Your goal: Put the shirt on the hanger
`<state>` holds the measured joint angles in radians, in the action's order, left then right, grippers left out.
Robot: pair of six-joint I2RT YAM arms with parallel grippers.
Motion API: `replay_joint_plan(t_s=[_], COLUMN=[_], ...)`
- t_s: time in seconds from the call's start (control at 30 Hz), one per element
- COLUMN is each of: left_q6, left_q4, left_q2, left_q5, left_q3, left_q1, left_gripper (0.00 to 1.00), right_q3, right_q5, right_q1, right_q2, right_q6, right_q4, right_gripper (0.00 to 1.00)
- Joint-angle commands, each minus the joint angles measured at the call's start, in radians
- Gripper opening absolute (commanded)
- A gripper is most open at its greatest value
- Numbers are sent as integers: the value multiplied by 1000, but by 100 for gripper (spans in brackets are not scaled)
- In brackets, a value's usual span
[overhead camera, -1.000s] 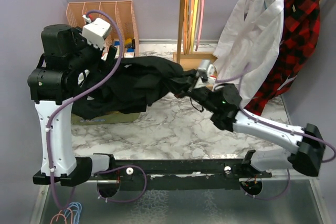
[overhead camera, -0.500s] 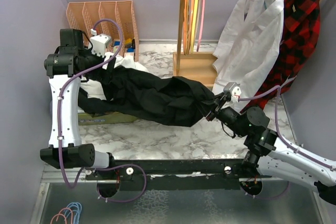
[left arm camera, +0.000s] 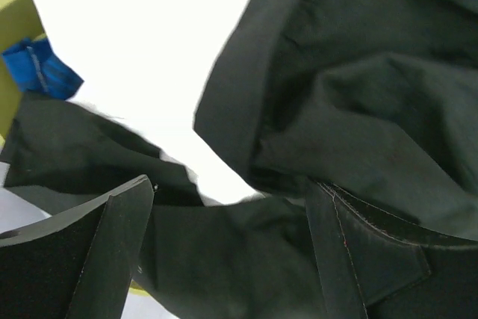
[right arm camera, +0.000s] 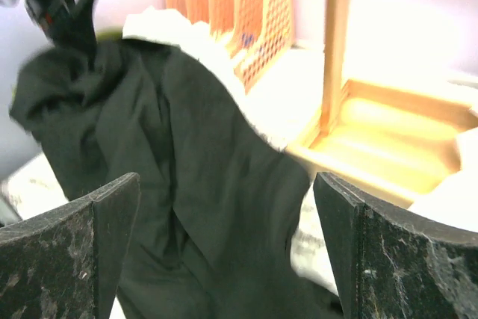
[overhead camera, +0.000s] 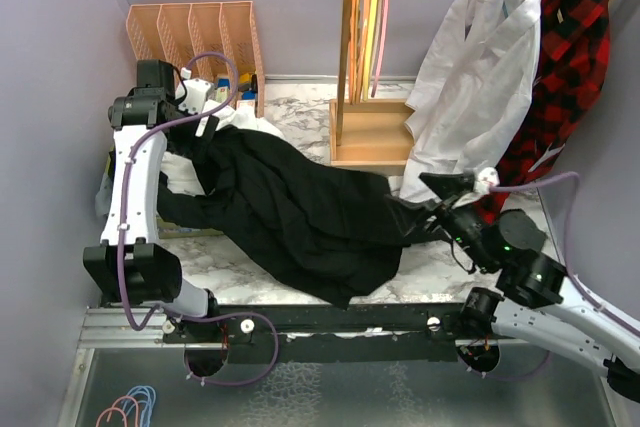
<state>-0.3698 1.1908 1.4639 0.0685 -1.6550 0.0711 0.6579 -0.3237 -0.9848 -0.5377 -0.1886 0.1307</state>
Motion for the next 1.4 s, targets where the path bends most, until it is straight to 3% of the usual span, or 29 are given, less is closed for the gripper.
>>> replay_joint_plan(t_s=[0.0,0.1,0.3,0.43,0.47,0.5,0.8,0.9,1.07,1.23,1.37], left_q6=[46,33,-8,-22,-32,-39,-29,18,89,113,115], left_q4=[-99,-84,-11,8,20,42,210,158,72,41,28], left_q2=[57,94,161,165,162,161,154,107,38,15,10], left_q5=[-77,31,218,241,259,282,599,664,690,685,653], left_q3=[-66,-105,-131,-122,-125,-139,-496,-488,-426,-392,-369], left_q1=[8,7,8,7,7,7,-5,-8,-31,-71,-100], left_gripper=[83,79,63,34,23,1,0,0,0,0,0], right_q3=[30,-7,3,-21,-24,-23,73,153,403,642,919], right_q5=[-154,-143,-93,-50,-38,-16,254,281,330,228,-80], right_q1=[-3,-3,-3,-2,-3,-2,-3,-5,-25,-118,-236], right_q2=[136,187,102,62,44,16,-328,-460,-707,-896,-1075], right_q6=[55,84,10,18,27,42,125,79,-35,-67,-91], right_q4=[-24,-41,11,-63,-83,-108,-362,-454,-427,-356,-158], right_gripper=[99,99,99,99,99,99,99,99,99,99,99])
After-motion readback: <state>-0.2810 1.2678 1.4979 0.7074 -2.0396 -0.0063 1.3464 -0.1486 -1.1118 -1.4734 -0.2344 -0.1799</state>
